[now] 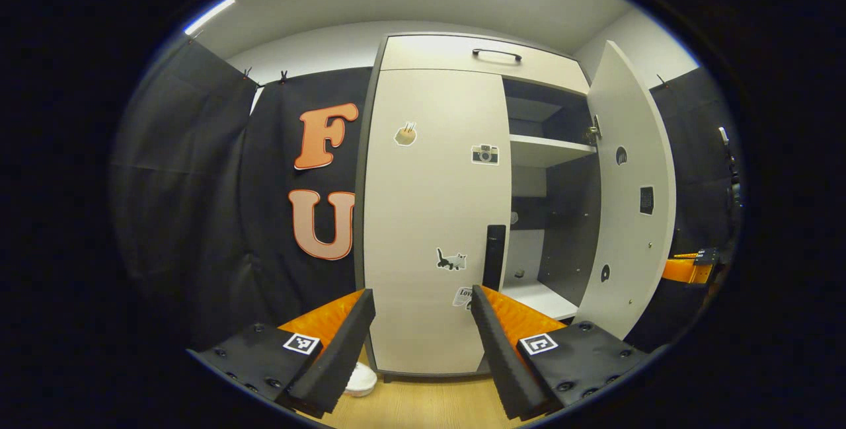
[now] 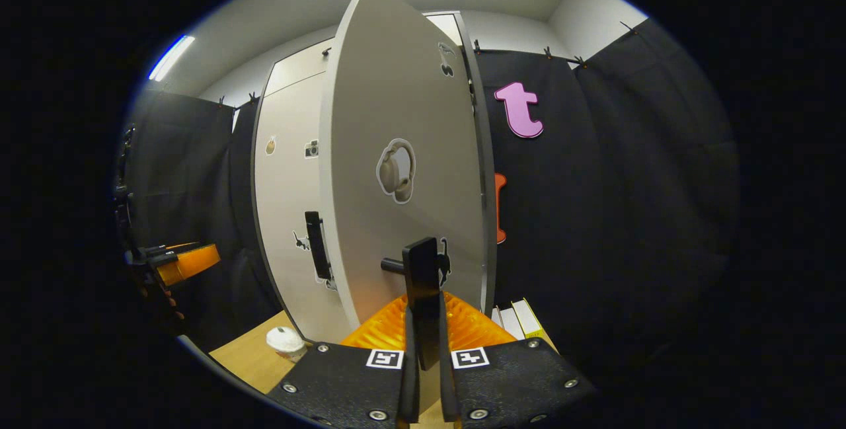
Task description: Open the right door of the double-door shoe cabinet with the right hand, and open the left door with the left hand.
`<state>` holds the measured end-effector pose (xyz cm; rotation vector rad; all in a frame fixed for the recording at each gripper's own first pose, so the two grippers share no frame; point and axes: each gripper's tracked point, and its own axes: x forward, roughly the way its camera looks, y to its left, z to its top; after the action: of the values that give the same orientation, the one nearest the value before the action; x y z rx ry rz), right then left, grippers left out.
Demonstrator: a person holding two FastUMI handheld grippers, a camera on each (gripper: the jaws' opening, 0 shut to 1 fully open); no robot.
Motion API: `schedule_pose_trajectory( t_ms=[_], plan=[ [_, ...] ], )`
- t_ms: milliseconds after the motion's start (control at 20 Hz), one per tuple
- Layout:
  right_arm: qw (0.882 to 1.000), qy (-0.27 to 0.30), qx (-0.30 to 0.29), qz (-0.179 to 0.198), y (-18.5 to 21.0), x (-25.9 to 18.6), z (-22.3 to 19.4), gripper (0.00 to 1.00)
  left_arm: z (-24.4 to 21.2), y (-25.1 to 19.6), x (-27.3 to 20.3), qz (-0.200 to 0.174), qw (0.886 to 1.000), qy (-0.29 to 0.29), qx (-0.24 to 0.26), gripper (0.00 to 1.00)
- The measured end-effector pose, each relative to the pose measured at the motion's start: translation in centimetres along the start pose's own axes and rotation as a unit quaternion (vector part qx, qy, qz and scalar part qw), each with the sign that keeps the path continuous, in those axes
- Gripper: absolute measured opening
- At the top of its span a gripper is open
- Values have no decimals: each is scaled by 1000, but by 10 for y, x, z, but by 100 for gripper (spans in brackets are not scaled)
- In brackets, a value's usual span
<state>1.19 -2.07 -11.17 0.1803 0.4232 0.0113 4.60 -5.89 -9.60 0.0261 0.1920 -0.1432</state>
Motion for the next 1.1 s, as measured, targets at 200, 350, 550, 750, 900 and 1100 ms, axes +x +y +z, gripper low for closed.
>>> schedule_pose_trajectory(
  t_ms=[200, 350, 550, 750, 900, 1100],
  plan=[
    [1000, -12, -13, -15, -19, -8, 1, 10, -8, -18, 29, -18, 1000, -1, -2, 97],
    [999, -13, -22, -32, -40, -13, 3, 9, -26, -26, 53, -14, 999, 26, -23, 94],
    [998, -27, -18, -60, -60, -16, 6, 5, -34, -46, 82, -34, 999, 33, -24, 98],
    [997, -29, -29, -60, -62, -17, 5, 9, -43, -68, 111, -47, 998, 42, -13, 94],
    [996, -30, -40, -73, -69, -16, 6, 4, -54, -77, 134, -48, 997, 61, -18, 94],
    [995, -39, -30, -91, -83, -17, 7, 2, -64, -85, 161, -48, 996, 74, -25, 91]
  ],
)
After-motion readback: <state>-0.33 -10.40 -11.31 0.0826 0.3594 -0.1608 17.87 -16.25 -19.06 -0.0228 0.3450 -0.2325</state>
